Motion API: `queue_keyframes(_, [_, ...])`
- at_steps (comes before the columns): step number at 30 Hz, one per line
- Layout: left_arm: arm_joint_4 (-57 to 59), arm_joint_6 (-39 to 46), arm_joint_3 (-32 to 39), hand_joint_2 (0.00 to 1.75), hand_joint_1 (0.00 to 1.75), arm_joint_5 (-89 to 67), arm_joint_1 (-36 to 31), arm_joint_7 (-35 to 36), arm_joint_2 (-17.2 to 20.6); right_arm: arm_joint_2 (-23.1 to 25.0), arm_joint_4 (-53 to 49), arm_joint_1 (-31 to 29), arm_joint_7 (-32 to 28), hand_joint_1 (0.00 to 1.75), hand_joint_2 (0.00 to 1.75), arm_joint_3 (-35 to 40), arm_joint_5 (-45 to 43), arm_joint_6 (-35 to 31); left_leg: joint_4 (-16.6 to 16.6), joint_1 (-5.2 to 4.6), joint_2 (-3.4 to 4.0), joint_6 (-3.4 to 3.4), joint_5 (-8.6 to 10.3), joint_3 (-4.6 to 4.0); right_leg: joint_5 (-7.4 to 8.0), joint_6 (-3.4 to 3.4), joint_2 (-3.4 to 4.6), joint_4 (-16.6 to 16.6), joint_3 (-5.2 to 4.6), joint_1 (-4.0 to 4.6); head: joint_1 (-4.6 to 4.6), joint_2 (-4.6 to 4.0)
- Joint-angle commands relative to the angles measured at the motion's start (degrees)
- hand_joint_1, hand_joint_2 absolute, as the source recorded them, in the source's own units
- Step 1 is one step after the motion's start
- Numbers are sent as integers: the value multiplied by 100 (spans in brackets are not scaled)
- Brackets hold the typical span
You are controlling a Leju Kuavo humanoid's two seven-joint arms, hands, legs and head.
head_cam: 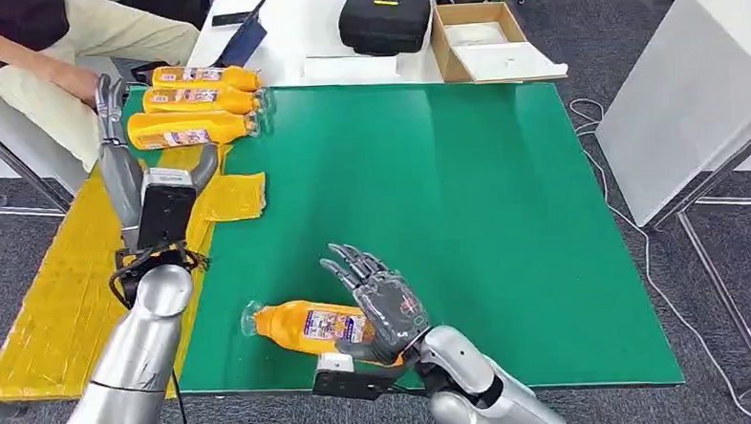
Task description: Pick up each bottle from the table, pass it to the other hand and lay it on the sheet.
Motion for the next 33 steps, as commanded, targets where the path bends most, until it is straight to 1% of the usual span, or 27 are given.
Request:
queue_keyframes(1, [474, 57, 184, 175, 0, 93, -56, -27, -12, 113, 482, 490, 174, 0, 175, -492, 340, -21, -15, 5, -12, -33, -19, 67, -23, -24, -21, -14, 69, 6, 2, 0])
queue_keyframes(2, [468, 63, 185, 175, 0, 93, -40, -31, -13, 106, 489, 498, 170, 0, 175, -495, 350, -26, -9, 2, -9, -15, -6, 26, -8, -11, -11, -8, 28, 3, 2, 0])
queue_keyframes(3, [458, 68, 184, 175, 0, 93, -23, -35, -15, 100, 499, 502, 163, 0, 175, -502, 358, -32, -13, 3, -8, -23, -13, 47, -15, -18, -12, -13, 49, 4, 0, 0])
queue_keyframes(5, [458, 68, 184, 175, 0, 93, -23, -35, -15, 100, 499, 502, 163, 0, 175, -502, 358, -32, -9, 1, -4, -15, -8, 25, -7, -11, -6, -8, 27, 1, 0, 0])
queue_keyframes(6, [458, 68, 184, 175, 0, 93, -23, -35, -15, 100, 499, 502, 163, 0, 175, -502, 358, -32, -17, 2, -3, -34, -24, 74, -23, -26, -11, -15, 74, 4, 0, 0])
queue_keyframes(7, [453, 65, 180, 175, 0, 93, -36, -34, -17, 111, 497, 487, 168, 0, 175, -511, 352, -23, -6, 3, -5, -19, -11, 29, -10, -14, -9, -6, 32, 4, 0, 0])
queue_keyframes(8, [453, 65, 180, 175, 0, 93, -36, -34, -17, 111, 497, 487, 168, 0, 175, -511, 352, -23, -10, 3, -4, -30, -21, 59, -21, -23, -11, -8, 59, 4, 2, 0])
queue_keyframes(9, [453, 65, 180, 175, 0, 93, -36, -34, -17, 111, 497, 487, 168, 0, 175, -511, 352, -23, -4, 2, -4, -13, -6, 15, -5, -10, -5, -5, 17, 3, 0, 0])
queue_keyframes(10, [430, 58, 187, 175, 0, 97, -19, -30, -25, 117, 499, 510, 179, 0, 175, -554, 391, -7, -5, 3, -4, -21, -12, 33, -11, -16, -8, -6, 34, 4, 2, 0])
queue_keyframes(11, [424, 60, 185, 175, 0, 99, 1, -29, -39, 91, 520, 544, 172, 0, 175, -566, 386, 0, -6, 2, -4, -15, -7, 20, -6, -11, -6, -6, 21, 3, 0, 0])
queue_keyframes(13, [377, 35, 182, 175, 0, 92, 38, -24, -76, 110, 605, 611, 202, 0, 175, -664, 449, 20, -10, 3, -5, -31, -20, 59, -20, -24, -12, -9, 60, 5, 0, 0])
queue_keyframes(14, [381, 28, 176, 175, 0, 89, 34, -24, -87, 125, 633, 634, 214, 0, 175, -690, 467, 10, -9, 2, -7, -18, -10, 32, -10, -13, -10, -9, 34, 2, 0, 0])
queue_keyframes(15, [380, 26, 165, 175, 0, 88, 25, -24, -102, 139, 632, 649, 214, 0, 175, -682, 470, 5, -8, 2, -8, -15, -7, 23, -7, -11, -11, -8, 25, 3, 0, 0])
queue_keyframes(16, [380, 24, 158, 175, 0, 88, 16, -24, -111, 150, 635, 662, 214, 0, 175, -670, 475, 7, -14, 4, -11, -33, -21, 66, -23, -24, -19, -14, 68, 5, 2, 0])
queue_keyframes(17, [380, 24, 158, 175, 0, 88, 16, -24, -111, 150, 635, 662, 214, 0, 175, -670, 475, 7, -6, 3, -8, -17, -9, 27, -9, -12, -11, -8, 29, 4, 0, 0])
queue_keyframes(18, [468, 22, 139, 175, 0, 114, -29, -35, -123, 217, 695, 669, 193, 0, 175, -683, 473, 17, -7, 3, -9, -23, -15, 40, -16, -17, -13, -8, 42, 4, 0, 0])
queue_keyframes(21, [549, -26, 63, 175, 0, 138, -57, -48, -121, 291, 801, 702, 250, 0, 175, -735, 564, 88, -5, 3, -7, -13, -6, 17, -6, -9, -9, -6, 19, 3, 2, 0])
queue_keyframes(24, [578, -23, 33, 175, 0, 146, -72, -54, -148, 348, 870, 727, 274, 0, 175, -759, 627, 64, -9, 4, -12, -24, -13, 41, -15, -18, -18, -9, 43, 5, 0, 0])
queue_keyframes(27, [668, -13, -10, 175, 0, 204, -142, -96, -171, 449, 993, 686, 275, 0, 175, -769, 761, 54, -3, 5, -8, -13, -6, 15, -6, -10, -10, -5, 17, 5, 2, 0])
queue_keyframes(31, [728, -18, -63, 175, 0, 241, -181, -116, -182, 551, 1156, 599, 336, 0, 175, -776, 957, 56, -6, 6, -11, -29, -17, 51, -19, -22, -18, -7, 52, 7, 2, 0])
queue_keyframes(32, [738, -14, -72, 175, 0, 246, -182, -116, -183, 564, 1198, 572, 354, 0, 175, -772, 1018, 25, -4, 4, -7, -16, -7, 21, -8, -12, -11, -5, 22, 5, 2, 0])
queue_keyframes(33, [738, -14, -72, 175, 0, 246, -182, -116, -183, 564, 1198, 572, 354, 0, 175, -772, 1018, 25, -7, 4, -10, -25, -13, 43, -15, -19, -17, -8, 43, 5, 0, 0])
